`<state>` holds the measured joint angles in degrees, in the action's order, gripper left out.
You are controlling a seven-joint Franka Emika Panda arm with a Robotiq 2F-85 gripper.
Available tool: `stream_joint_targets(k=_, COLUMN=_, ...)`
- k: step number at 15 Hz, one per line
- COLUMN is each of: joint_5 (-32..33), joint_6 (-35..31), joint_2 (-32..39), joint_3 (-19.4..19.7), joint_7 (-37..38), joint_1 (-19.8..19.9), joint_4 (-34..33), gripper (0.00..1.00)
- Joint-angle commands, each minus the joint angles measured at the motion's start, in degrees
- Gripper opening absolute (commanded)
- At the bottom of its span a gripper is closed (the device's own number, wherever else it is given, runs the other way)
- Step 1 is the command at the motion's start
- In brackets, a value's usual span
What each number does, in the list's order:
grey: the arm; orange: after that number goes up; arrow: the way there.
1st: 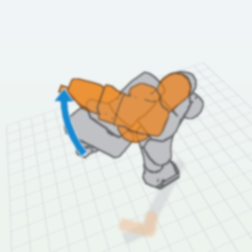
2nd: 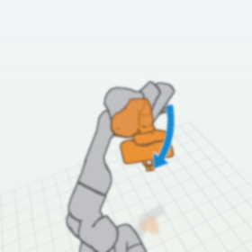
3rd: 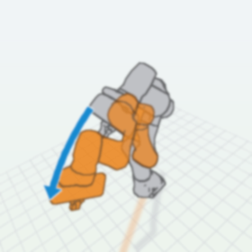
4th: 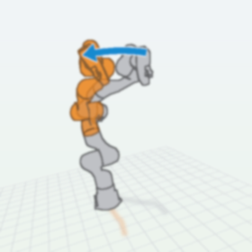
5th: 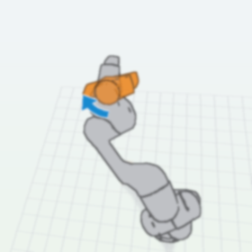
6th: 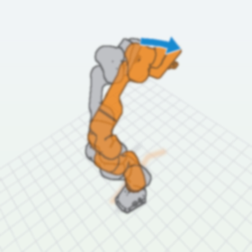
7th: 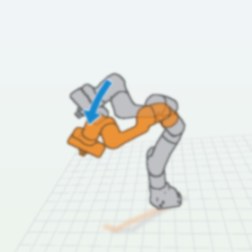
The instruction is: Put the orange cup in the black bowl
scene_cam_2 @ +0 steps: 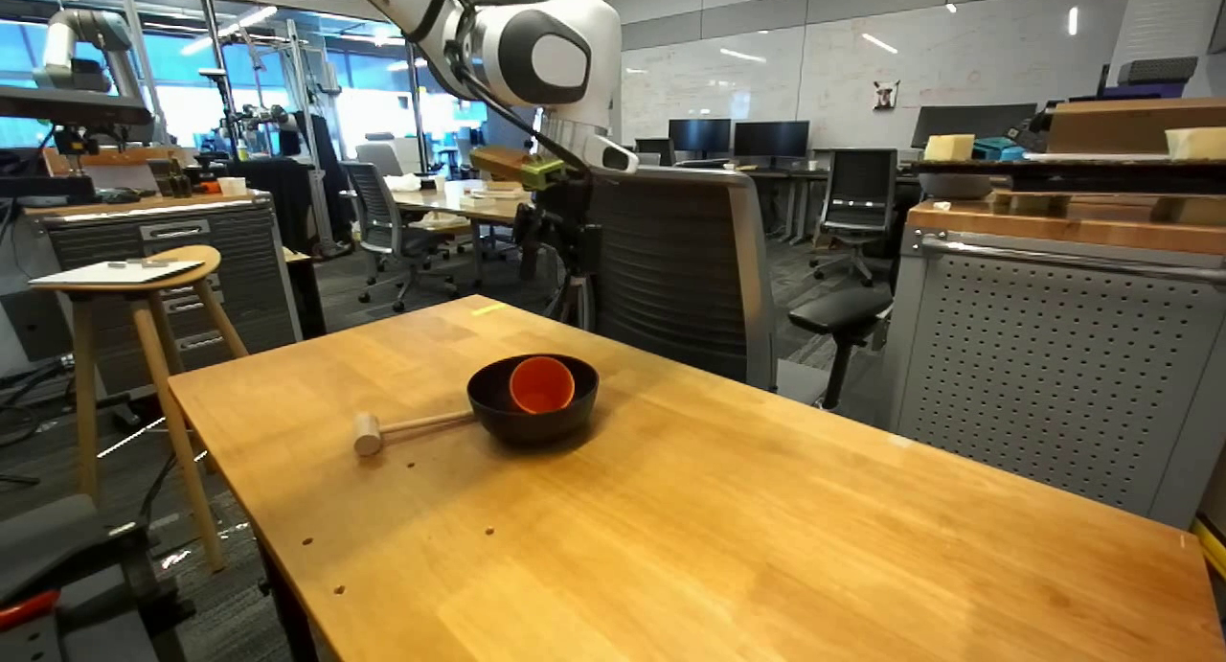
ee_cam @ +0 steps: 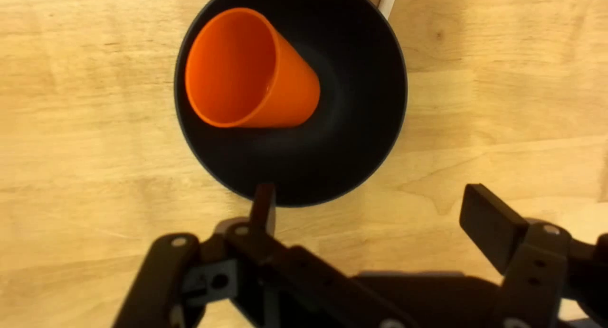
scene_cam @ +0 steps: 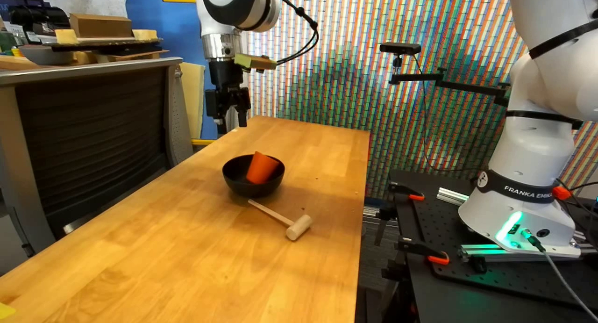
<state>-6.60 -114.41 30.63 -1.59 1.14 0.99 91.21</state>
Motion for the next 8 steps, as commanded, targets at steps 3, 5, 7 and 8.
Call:
stream_joint_targets(k=3, joint_5=2.8, joint_6=0.9, joint_2=-12.7, joint_3=0.9, joint_7=-2.4, joint_1=-0.2, joint_4=8.3, gripper=1.0)
stream_joint_targets(k=5, joint_5=3.3, joint_6=2.2, joint_2=-17.3, joint_3=0.8, joint_7=-4.1, joint_1=0.2, joint_4=11.1, gripper=1.0)
stream_joint_targets(k=7, joint_5=0.8, joint_6=2.3, joint_2=-21.2, joint_3=0.5, joint_7=-6.9, joint_1=1.2, joint_4=13.3, gripper=1.0)
stream_joint_targets(k=8, joint_5=-0.9, joint_6=1.3, joint_2=-21.7, joint_3=0.6, joint_7=-7.4, joint_1=1.6, joint_4=13.7, gripper=1.0)
